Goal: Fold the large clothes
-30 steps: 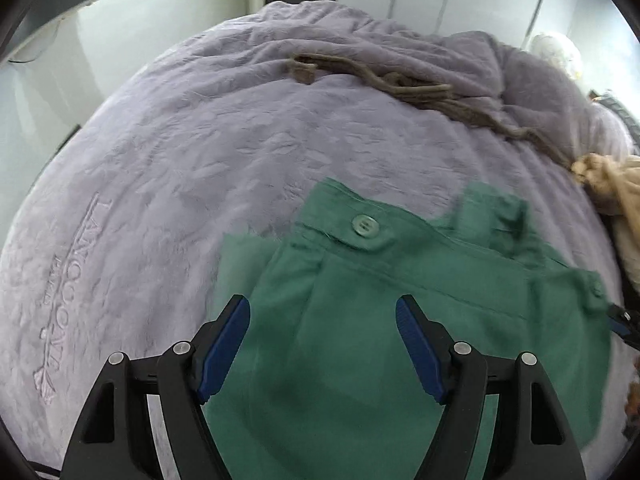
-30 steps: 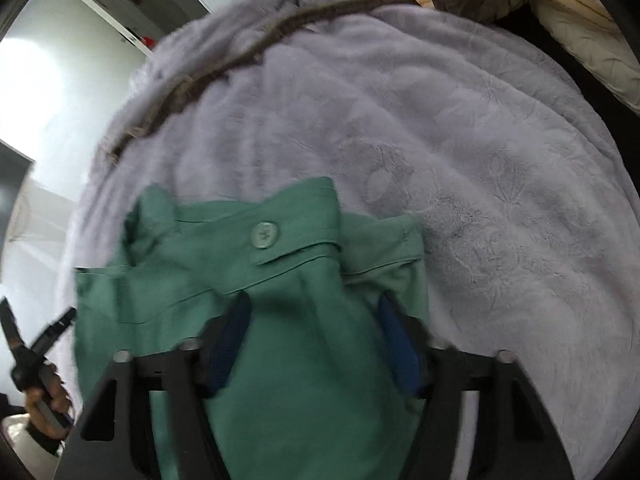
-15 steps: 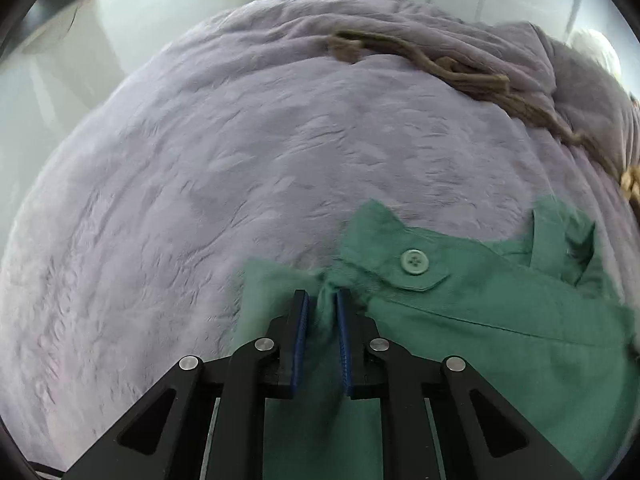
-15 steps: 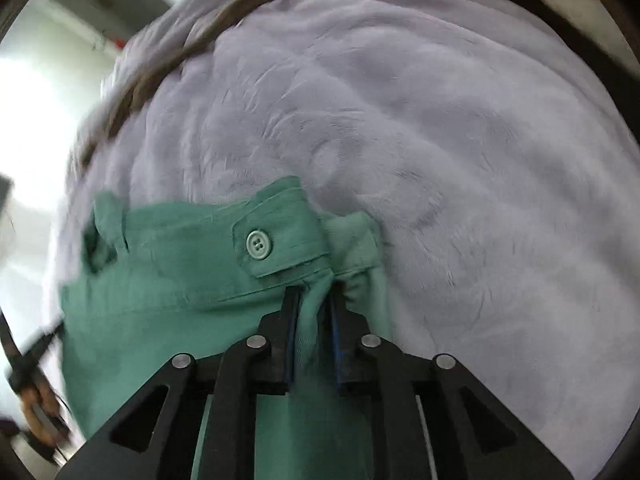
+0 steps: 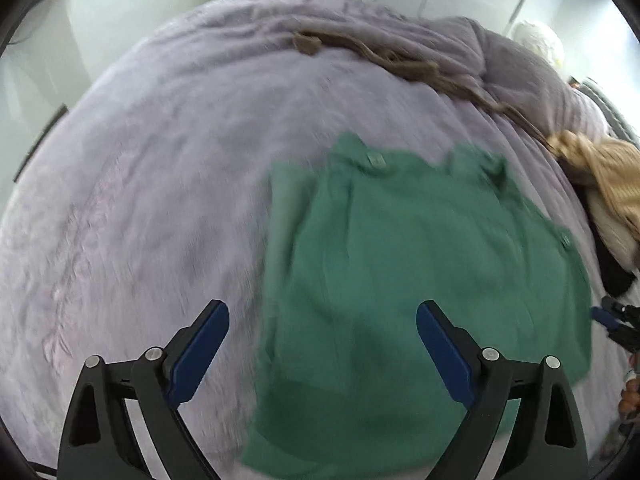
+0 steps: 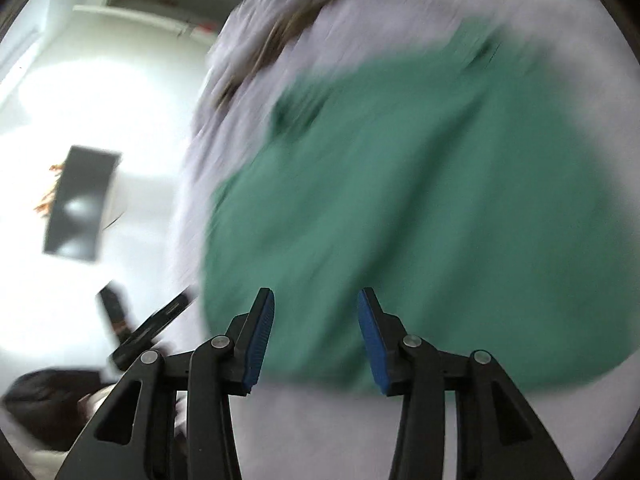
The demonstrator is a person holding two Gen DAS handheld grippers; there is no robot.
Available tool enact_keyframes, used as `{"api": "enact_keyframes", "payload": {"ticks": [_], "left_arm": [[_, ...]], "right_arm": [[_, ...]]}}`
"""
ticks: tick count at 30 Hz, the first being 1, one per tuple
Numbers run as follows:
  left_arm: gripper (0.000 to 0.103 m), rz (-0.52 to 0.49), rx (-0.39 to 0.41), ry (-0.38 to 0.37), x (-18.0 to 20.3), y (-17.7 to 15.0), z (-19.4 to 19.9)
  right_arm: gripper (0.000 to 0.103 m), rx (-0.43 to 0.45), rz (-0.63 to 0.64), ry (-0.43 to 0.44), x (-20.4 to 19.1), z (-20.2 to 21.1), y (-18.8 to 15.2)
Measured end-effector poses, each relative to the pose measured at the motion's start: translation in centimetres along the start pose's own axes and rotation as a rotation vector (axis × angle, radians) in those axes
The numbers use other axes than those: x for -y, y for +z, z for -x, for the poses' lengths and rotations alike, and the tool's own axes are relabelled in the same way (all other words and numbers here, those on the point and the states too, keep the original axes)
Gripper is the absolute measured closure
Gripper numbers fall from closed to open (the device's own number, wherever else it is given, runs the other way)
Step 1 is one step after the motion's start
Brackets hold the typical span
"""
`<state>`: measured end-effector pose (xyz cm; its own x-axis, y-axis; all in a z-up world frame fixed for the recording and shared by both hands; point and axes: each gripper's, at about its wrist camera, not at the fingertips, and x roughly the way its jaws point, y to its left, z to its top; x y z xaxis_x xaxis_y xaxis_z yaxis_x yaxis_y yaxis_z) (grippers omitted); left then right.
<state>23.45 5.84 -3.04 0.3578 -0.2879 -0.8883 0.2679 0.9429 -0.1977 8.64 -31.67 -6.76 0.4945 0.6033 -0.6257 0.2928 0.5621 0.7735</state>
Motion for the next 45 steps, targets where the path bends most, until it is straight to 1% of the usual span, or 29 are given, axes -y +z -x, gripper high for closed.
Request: {"api": "enact_keyframes", "payload": {"ticks": [1, 3, 5, 7, 8, 9, 10, 11, 12, 14, 15, 16, 17, 18, 20, 22, 23, 26, 27, 28, 30, 32, 33, 35, 37, 40, 41, 42, 45], "left_arm": [[0.008, -0.007, -0.01, -0.017, 0.1, -0.6, 0.0], [0.008, -0.015, -0.032, -0.044, 0.0, -1.7, 0.0], [0.008, -0.015, -0.057, -0.072, -0.3, -2.4, -0.3], [0.009, -0.004, -0.079, -0.096, -0.8, -3.1, -0.6], [0.019, 0.001, -0.084, -0.107, -1.0, -3.3, -0.7], [0.024, 0.006, -0.093, -0.119, -1.1, -3.3, -0.9], [0.026, 0.012, -0.11, -0.134, -1.4, -3.6, -1.1], [0.026, 0.013, -0.108, -0.143, -1.5, -3.8, -1.0], [0.029, 0.011, -0.106, -0.153, -1.5, -3.9, -1.0], [0.045, 0.001, -0.119, -0.168, -1.5, -3.9, -1.3], [0.053, 0.002, -0.131, -0.175, -1.5, -3.9, -1.5], [0.088, 0.008, -0.159, -0.201, -1.7, -3.8, -2.0], [0.1, 0.021, -0.176, -0.225, -1.9, -3.8, -2.3], [0.1, 0.043, -0.178, -0.25, -2.2, -3.7, -2.2], [0.1, 0.069, -0.141, -0.326, -2.9, -3.6, -0.7], [0.1, 0.065, -0.107, -0.369, -3.4, -3.7, 1.2], [0.1, 0.059, -0.103, -0.375, -3.5, -4.0, 1.7], [0.1, 0.022, -0.123, -0.349, -3.7, -5.7, 1.8], [0.1, 0.012, -0.141, -0.32, -3.8, -6.4, 1.2], [0.099, 0.02, -0.164, -0.295, -4.1, -7.2, 0.1], [0.099, 0.049, -0.18, -0.285, -4.8, -8.1, -1.4], [0.099, 0.074, -0.183, -0.298, -5.1, -8.5, -1.9], [0.098, 0.076, -0.181, -0.298, -5.2, -8.6, -1.7], [0.098, 0.067, -0.175, -0.278, -5.2, -8.7, -1.0], [0.098, 0.055, -0.173, -0.259, -5.1, -8.5, 0.3], [0.098, 0.036, -0.152, -0.239, -5.2, -8.1, 2.3], [0.098, 0.028, -0.136, -0.23, -5.2, -7.8, 3.0], [0.098, 0.022, -0.116, -0.219, -4.9, -7.3, 3.6], [0.098, 0.013, -0.061, -0.198, -3.8, -5.6, 4.2]], "right_arm": [[0.055, -0.061, -0.029, 0.061, -0.6, -2.3, -1.9], [0.055, -0.126, -0.083, 0.108, -1.2, -5.8, -4.8], [0.055, -0.168, -0.147, 0.146, -1.3, -8.8, -6.8], [0.055, -0.186, -0.225, 0.176, -1.2, -11.6, -8.5], [0.055, -0.184, -0.253, 0.191, -1.1, -12.6, -8.9], [0.055, -0.179, -0.27, 0.201, -1.1, -13.2, -9.1], [0.055, -0.163, -0.293, 0.217, -1.2, -14.0, -9.3], [0.055, -0.145, -0.307, 0.224, -1.3, -14.3, -9.3], [0.055, -0.131, -0.315, 0.227, -1.3, -14.6, -9.1], [0.056, -0.088, -0.343, 0.242, -1.3, -15.0, -8.7], [0.072, -0.074, -0.358, 0.241, -1.3, -15.1, -8.4], [0.088, -0.064, -0.369, 0.23, -1.3, -15.1, -8.3], [0.097, -0.056, -0.368, 0.227, -1.5, -14.9, -8.1], [0.097, -0.05, -0.353, 0.226, -1.9, -14.5, -8.0], [0.097, -0.038, -0.275, 0.217, -3.2, -13.2, -8.2], [0.097, -0.054, -0.227, 0.194, -3.8, -12.7, -8.4], [0.098, -0.064, -0.217, 0.178, -3.8, -12.8, -8.6], [0.098, -0.109, -0.254, 0.115, -2.0, -14.5, -10.0], [0.098, -0.117, -0.263, 0.104, -1.6, -14.6, -10.5], [0.098, -0.126, -0.268, 0.093, -1.1, -15.1, -10.8], [0.097, -0.129, -0.265, 0.08, -0.8, -15.4, -11.0], [0.093, -0.151, -0.24, 0.077, -1.2, -14.9, -11.0], [0.093, -0.163, -0.226, 0.068, -1.4, -14.5, -11.0], [0.093, -0.202, -0.161, 0.033, -2.5, -13.1, -10.8], [0.093, -0.214, -0.116, 0.016, -3.1, -11.4, -10.7], [0.093, -0.143, -0.02, -0.049, -3.9, -7.0, -9.6], [0.093, -0.095, 0.009, -0.097, -4.0, -5.1, -8.7], [0.093, -0.043, 0.024, -0.152, -3.7, -3.3, -7.8], [0.093, 0.062, 0.007, -0.265, -1.9, 0.4, -5.3]]}}
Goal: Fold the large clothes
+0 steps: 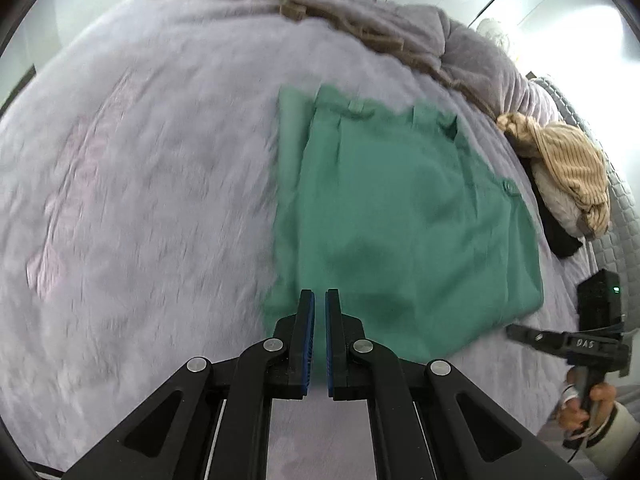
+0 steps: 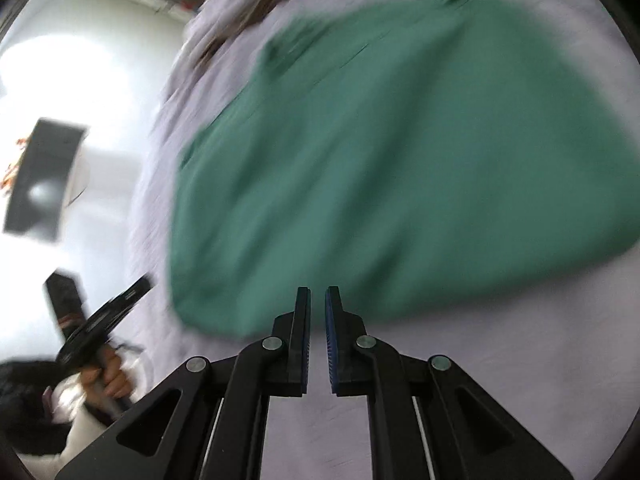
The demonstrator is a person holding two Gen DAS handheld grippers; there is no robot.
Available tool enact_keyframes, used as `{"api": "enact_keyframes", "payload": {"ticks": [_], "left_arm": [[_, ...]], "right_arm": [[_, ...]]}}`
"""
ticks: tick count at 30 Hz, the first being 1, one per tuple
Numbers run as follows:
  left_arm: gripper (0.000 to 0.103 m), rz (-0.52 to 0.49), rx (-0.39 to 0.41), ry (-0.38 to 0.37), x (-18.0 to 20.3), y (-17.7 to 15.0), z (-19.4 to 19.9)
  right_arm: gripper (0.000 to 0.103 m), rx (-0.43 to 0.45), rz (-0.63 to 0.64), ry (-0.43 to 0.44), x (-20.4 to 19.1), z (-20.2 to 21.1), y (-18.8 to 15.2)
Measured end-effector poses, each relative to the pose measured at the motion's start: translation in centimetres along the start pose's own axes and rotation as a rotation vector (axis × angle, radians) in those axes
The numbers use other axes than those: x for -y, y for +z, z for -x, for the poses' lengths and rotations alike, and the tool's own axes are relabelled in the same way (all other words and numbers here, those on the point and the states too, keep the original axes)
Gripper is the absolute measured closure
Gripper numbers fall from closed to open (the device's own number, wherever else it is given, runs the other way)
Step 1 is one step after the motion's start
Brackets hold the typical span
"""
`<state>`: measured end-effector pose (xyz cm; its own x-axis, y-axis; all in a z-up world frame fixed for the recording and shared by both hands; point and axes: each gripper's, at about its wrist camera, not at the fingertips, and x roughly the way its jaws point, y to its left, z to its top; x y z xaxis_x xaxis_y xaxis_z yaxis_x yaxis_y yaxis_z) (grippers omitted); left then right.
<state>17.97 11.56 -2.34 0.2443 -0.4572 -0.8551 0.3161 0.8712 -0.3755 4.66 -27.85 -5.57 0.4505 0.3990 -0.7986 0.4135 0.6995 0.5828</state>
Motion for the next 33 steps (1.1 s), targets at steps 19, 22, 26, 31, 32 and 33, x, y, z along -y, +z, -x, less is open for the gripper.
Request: {"api": "enact_keyframes", "payload": {"ticks": [19, 22, 26, 31, 32, 33], "left_arm": [[0.098, 0.073, 0.046, 0.271, 1.4, 5.1, -10.0], [0.098, 0.057, 0.051, 0.314, 1.2, 5.2, -9.5], [0.098, 0.08, 0.07, 0.353, 0.4, 5.1, -7.5], [0.098, 0.041, 0.08, 0.354, 1.3, 3.0, -4.1], [0.098, 0.018, 0.083, 0.361, 1.7, 2.3, -3.6], [0.098, -0.003, 0.083, 0.365, 2.2, 1.6, -3.1]], "right_arm": [[0.103, 0.191, -0.1, -0.341, 14.5, 1.3, 9.2], [0.103, 0.198, -0.122, -0.347, 14.5, 2.7, 8.7], [0.099, 0.191, -0.121, -0.326, 13.3, 4.7, 7.3], [0.099, 0.164, -0.105, -0.25, 11.3, 5.6, 3.1], [0.099, 0.157, -0.091, -0.246, 10.8, 5.4, 2.4], [0.099, 0.15, -0.08, -0.245, 10.4, 5.2, 1.8]]}}
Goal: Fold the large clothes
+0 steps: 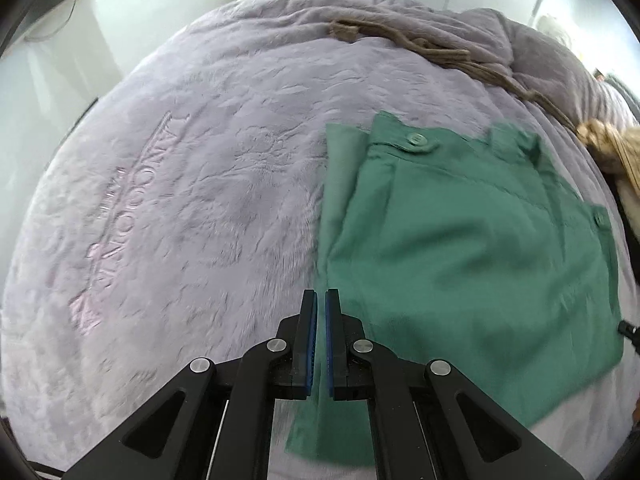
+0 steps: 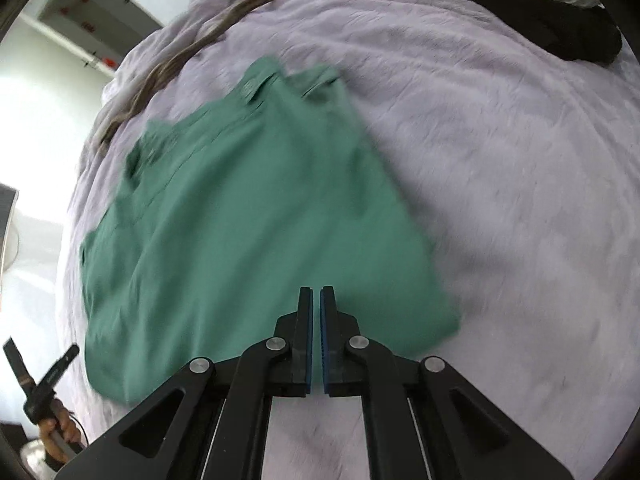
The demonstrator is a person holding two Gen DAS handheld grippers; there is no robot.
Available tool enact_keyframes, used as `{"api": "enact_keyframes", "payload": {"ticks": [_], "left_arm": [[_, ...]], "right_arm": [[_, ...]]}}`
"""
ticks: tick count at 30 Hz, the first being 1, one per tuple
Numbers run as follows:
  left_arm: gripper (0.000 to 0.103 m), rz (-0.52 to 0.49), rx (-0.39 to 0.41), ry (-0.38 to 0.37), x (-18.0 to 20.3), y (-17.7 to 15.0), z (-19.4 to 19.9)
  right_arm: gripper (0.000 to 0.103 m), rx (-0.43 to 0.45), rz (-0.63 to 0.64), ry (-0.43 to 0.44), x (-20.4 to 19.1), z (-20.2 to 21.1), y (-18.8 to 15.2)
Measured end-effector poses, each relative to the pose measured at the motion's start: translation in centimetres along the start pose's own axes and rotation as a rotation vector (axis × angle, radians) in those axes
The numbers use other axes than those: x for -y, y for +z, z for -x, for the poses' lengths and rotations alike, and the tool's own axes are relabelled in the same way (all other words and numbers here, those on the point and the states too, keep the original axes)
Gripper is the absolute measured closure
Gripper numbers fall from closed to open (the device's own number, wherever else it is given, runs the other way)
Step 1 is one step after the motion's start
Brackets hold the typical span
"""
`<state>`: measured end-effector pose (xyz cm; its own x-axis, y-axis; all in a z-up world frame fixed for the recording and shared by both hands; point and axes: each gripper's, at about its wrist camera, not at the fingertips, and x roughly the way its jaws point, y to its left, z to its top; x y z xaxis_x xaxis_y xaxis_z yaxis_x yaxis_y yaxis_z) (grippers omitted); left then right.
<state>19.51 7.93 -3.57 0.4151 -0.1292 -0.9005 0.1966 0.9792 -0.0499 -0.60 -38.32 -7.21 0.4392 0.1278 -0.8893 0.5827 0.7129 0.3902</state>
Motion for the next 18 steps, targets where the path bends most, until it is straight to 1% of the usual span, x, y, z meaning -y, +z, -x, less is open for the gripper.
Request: {"api": "enact_keyframes", "payload": {"ticks": [2, 5, 7, 9, 11, 13, 14, 15, 16, 18], "left_arm": [[0.098, -0.012, -0.002, -0.005, 0.5, -0.9, 0.7], [0.098, -0.001, -0.014, -0.053, 0.8, -2.2, 1.3], [0.098, -0.025, -0.031, -0.02, 1.2, -3.2, 0.7], [0.098, -0.041, -0.069, 0.019, 1.1, -3.9, -0.7], [0.098, -0.031, -0.104, 0.04, 0.4, -4.7, -1.6], [0.098, -0.001, -0.119, 0.045, -0.6, -5.1, -1.7], [0.098, 0.017, -0.125, 0.042, -1.0, -5.3, -1.6], [0.098, 0.041, -0.126, 0.032, -1.5, -5.4, -1.3], [0.098, 0.064, -0.12, 0.019, -1.9, -5.4, -0.8], [0.098, 0.085, -0.083, -0.002, -2.3, -5.4, 0.7]], "right_arm": [[0.099, -0.013, 0.019, 0.001, -0.4, -0.1, -1.4], [0.099, -0.035, 0.017, -0.019, -0.7, -1.2, -1.9], [0.099, -0.04, -0.001, -0.015, -0.5, -1.5, -1.8], [0.099, -0.037, -0.013, -0.004, -0.5, -0.9, -2.1], [0.097, -0.033, -0.029, 0.03, -0.3, -0.3, -2.5], [0.082, -0.041, -0.078, 0.087, 0.5, 0.2, -3.0], [0.062, -0.038, -0.135, 0.115, 1.4, 0.6, -3.5], [0.043, -0.032, -0.169, 0.122, 1.9, 0.7, -3.7], [0.041, -0.015, -0.216, 0.131, 2.8, 1.0, -4.0], [0.041, 0.002, -0.312, 0.156, 4.8, 1.1, -4.3]]}}
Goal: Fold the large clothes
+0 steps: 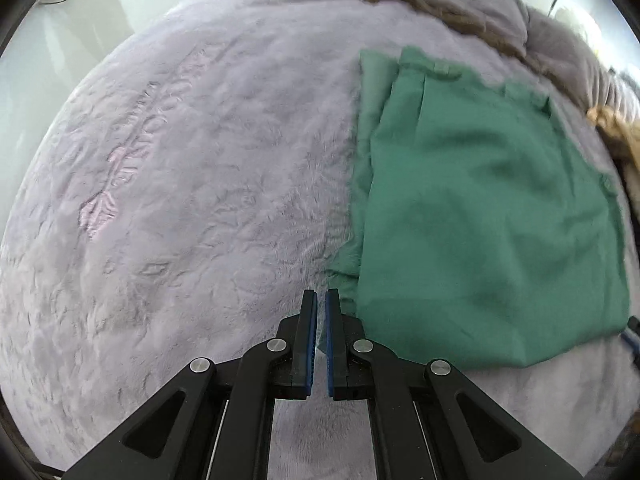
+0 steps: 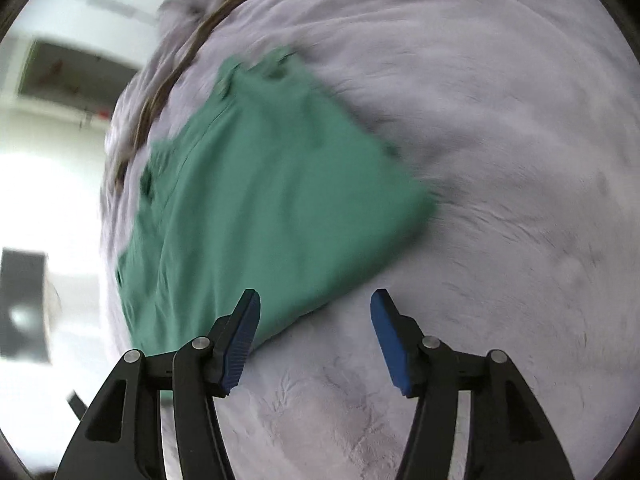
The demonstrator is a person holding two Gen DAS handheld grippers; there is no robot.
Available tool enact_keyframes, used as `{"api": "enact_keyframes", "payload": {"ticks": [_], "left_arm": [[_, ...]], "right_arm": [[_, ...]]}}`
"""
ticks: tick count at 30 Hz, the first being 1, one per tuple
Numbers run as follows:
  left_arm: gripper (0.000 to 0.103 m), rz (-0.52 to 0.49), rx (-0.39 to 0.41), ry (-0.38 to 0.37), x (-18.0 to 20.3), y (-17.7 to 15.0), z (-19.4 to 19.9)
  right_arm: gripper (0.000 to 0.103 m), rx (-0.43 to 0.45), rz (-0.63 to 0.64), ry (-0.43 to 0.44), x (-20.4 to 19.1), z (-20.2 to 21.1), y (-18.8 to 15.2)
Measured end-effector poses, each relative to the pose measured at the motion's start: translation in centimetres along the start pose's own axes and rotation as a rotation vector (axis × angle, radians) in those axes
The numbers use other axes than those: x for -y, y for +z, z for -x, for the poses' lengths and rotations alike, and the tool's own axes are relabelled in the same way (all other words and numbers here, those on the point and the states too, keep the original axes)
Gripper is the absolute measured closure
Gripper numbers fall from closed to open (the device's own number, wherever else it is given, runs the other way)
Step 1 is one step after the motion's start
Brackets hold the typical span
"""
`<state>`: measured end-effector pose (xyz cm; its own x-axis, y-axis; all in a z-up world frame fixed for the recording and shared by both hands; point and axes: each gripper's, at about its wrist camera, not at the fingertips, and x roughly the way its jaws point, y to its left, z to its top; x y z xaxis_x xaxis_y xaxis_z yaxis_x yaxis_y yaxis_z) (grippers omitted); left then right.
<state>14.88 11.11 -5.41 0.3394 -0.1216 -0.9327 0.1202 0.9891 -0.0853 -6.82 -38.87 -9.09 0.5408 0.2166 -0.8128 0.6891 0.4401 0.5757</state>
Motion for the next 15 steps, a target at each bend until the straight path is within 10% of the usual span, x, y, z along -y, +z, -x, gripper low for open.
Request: {"api": "enact_keyframes", "payload": {"ticks": [5, 6, 7, 15], "left_arm": [[0.098, -0.062, 0.07, -0.058, 1.9, 0.7, 2.1], [0.098, -0.096, 0.075, -0.057, 2.9, 0.8, 1.7], [0.098, -0.11, 0.07, -0.052, 3.4, 0.8, 1.3], [0.098, -0.134, 0.004, -0.016, 5.3, -0.1, -3.0]], "right_arm": [[0.048, 0.031, -0.161, 0.079, 2.7, -1.3, 2.1], [0.091, 0.031, -0.165, 0.082, 2.6, -1.8, 2.7], [0.099, 0.017, -0.145, 0.058, 2.2, -2.2, 3.3], [0.1, 0.057, 0.25, -0.17, -3.5, -0.6, 4.3]]}}
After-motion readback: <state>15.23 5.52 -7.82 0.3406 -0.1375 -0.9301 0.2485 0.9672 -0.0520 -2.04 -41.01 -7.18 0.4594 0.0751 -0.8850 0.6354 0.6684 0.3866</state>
